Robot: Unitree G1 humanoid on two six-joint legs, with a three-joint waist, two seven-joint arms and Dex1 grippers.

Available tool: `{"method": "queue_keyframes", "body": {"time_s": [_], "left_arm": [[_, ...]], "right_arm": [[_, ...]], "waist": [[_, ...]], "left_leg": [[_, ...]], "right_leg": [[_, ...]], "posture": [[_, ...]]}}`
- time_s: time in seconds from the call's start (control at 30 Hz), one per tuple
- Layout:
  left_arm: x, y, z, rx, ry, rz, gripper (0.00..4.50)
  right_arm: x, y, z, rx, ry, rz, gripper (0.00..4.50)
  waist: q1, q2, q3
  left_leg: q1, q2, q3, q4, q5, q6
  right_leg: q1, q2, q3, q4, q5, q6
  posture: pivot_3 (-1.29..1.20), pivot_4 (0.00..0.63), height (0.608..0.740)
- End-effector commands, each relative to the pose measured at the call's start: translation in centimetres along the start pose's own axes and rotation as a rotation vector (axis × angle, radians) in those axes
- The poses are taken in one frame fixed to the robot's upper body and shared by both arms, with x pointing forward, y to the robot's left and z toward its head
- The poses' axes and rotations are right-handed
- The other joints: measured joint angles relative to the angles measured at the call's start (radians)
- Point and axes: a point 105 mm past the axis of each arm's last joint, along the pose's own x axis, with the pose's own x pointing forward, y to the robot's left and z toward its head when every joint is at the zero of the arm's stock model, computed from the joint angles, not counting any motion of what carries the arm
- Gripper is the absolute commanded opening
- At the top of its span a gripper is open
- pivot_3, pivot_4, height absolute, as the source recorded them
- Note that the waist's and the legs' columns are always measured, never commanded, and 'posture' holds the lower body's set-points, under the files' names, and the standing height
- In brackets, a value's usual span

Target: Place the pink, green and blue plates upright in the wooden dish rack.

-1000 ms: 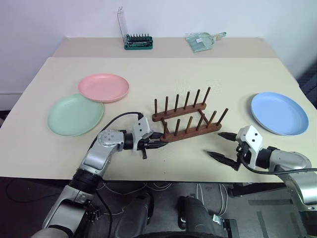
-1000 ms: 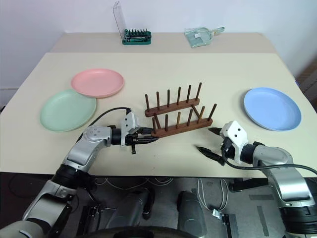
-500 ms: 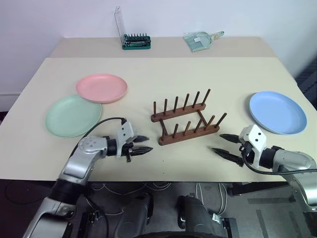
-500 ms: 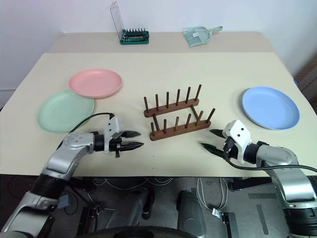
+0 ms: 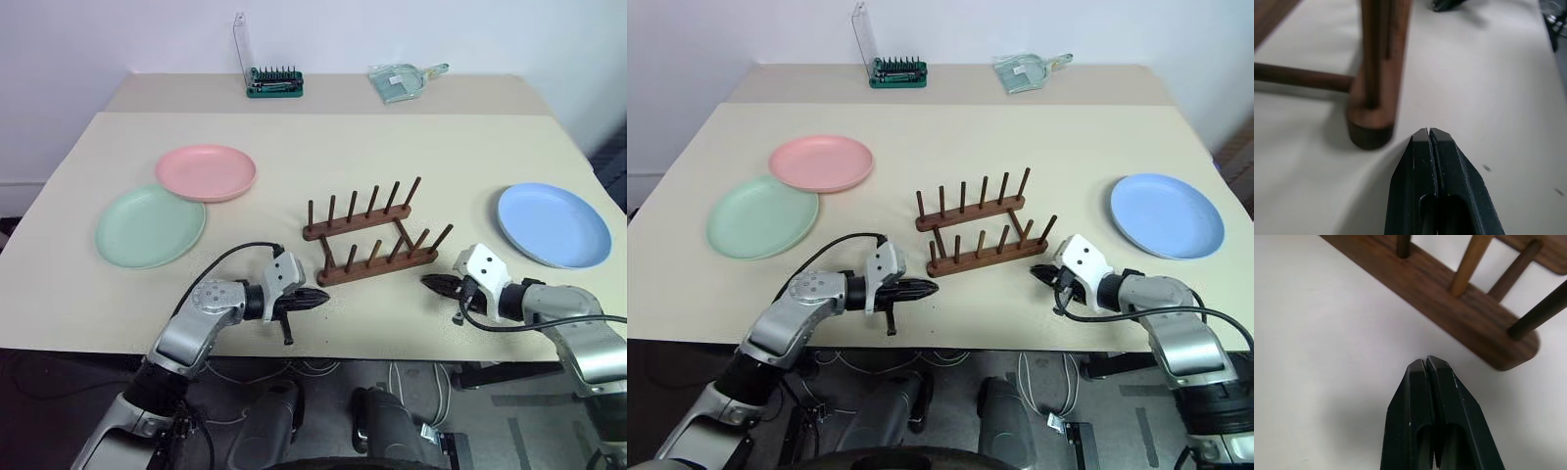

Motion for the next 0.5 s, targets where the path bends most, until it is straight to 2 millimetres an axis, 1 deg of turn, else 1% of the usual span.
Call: {"method": "queue_keyframes", "body": {"time_s": [0.03,0.13,0.33,0.37,0.5], "left_arm": [[-1.0,2.5,-0.9,0.006,0.033,0.143,0.00],[-1.2,3.1,-1.0,0.016,0.035,0.176,0.00],[-1.6,5.4,-0.7,0.052,0.010,0.305,0.00],[-1.7,5.8,-0.7,0.037,0.007,0.326,0.00],[-1.6,5.9,-0.7,0.032,0.003,0.328,0.00]], "right_arm": [[0.9,-0.8,-0.4,-0.034,0.012,-0.051,0.02],[1.3,-0.9,0.0,-0.046,-0.004,-0.053,0.02],[2.5,-1.8,1.0,-0.090,-0.042,-0.085,0.02],[2.6,-1.9,1.2,-0.095,-0.045,-0.090,0.02],[2.8,-2.1,1.5,-0.103,-0.053,-0.095,0.02]], "waist": [[-0.002,0.000,0.000],[-0.003,0.000,-0.001],[-0.018,0.000,-0.001],[-0.021,0.000,-0.001],[-0.024,0.000,-0.001]], "left_leg": [[0.002,0.000,0.000,0.000,0.000,0.000],[0.004,0.001,0.000,0.000,0.000,0.000],[0.005,0.001,0.000,0.000,0.000,0.000],[0.005,0.001,0.000,0.000,0.000,0.000],[0.005,0.000,0.000,0.000,0.000,0.000]], "right_leg": [[0.002,0.000,0.000,0.000,0.000,0.000],[0.003,0.000,0.000,0.000,0.000,-0.001],[0.003,0.001,0.000,0.001,0.000,-0.001],[0.003,0.001,0.000,0.001,0.000,-0.001],[0.003,0.001,0.000,0.002,0.002,0.003]], "posture": [[0.00,0.150,0.740],[0.00,0.150,0.740],[0.00,0.150,0.740],[0.00,0.150,0.740],[0.00,0.150,0.740]]}}
